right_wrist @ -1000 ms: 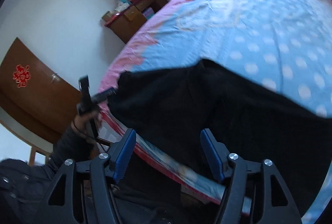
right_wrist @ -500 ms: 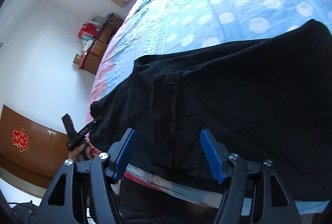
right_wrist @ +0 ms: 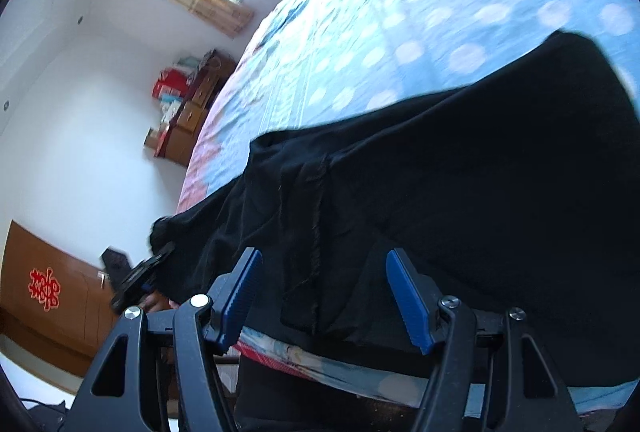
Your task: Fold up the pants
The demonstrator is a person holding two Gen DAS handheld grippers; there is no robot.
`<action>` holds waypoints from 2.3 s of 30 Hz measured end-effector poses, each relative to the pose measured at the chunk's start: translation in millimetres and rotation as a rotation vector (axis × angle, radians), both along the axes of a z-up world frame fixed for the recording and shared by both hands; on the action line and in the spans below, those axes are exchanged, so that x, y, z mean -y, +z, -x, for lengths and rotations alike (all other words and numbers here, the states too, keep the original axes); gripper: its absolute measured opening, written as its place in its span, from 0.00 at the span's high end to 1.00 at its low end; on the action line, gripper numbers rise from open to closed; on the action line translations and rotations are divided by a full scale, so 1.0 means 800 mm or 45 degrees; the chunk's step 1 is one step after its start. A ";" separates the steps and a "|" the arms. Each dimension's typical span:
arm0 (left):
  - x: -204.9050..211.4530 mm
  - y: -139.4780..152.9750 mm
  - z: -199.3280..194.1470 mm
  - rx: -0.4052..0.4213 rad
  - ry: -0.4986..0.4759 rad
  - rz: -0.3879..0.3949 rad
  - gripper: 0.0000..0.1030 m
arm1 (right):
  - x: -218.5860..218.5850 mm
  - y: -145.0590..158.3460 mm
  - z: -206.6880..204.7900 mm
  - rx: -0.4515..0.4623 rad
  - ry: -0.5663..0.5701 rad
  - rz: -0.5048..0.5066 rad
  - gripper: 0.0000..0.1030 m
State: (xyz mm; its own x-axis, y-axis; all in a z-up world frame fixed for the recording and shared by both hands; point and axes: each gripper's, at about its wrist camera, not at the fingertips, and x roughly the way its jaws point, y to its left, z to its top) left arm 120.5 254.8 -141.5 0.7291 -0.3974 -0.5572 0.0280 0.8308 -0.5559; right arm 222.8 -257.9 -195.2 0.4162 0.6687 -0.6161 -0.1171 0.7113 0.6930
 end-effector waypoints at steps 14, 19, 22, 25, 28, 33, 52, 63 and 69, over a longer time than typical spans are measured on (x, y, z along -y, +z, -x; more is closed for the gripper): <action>0.228 0.106 -0.049 0.104 -0.479 0.191 0.89 | 0.100 0.016 0.030 0.059 -0.238 -0.019 0.36; 0.340 0.106 -0.073 0.078 -0.687 0.081 0.89 | 0.141 0.019 0.036 0.071 -0.344 -0.038 0.36; 0.398 0.091 -0.088 0.046 -0.781 0.024 0.89 | 0.162 0.012 0.037 0.056 -0.399 -0.059 0.36; 0.444 0.064 -0.099 0.010 -0.821 -0.038 0.89 | 0.177 0.000 0.038 0.027 -0.418 -0.091 0.36; 0.491 0.032 -0.111 -0.027 -0.846 -0.135 0.85 | 0.188 -0.004 0.041 0.028 -0.425 -0.100 0.36; 0.525 0.014 -0.107 -0.077 -0.912 -0.076 0.73 | 0.206 -0.002 0.050 0.054 -0.485 -0.110 0.36; 0.368 -0.058 -0.056 -0.039 -0.494 -0.456 0.34 | 0.097 0.020 0.048 0.178 0.009 0.413 0.36; 0.379 -0.065 -0.055 -0.001 -0.525 -0.450 0.30 | 0.078 0.005 0.073 0.167 0.181 0.717 0.60; 0.373 -0.057 -0.049 0.042 -0.516 -0.482 0.29 | 0.094 0.029 0.075 0.184 0.115 0.573 0.55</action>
State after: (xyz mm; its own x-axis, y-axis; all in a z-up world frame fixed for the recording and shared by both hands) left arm 159.7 -43.7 -187.4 0.5788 -0.4265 -0.6951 0.3994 0.8914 -0.2143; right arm 162.5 -333.3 -172.1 0.4716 0.3861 -0.7928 -0.2644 0.9196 0.2905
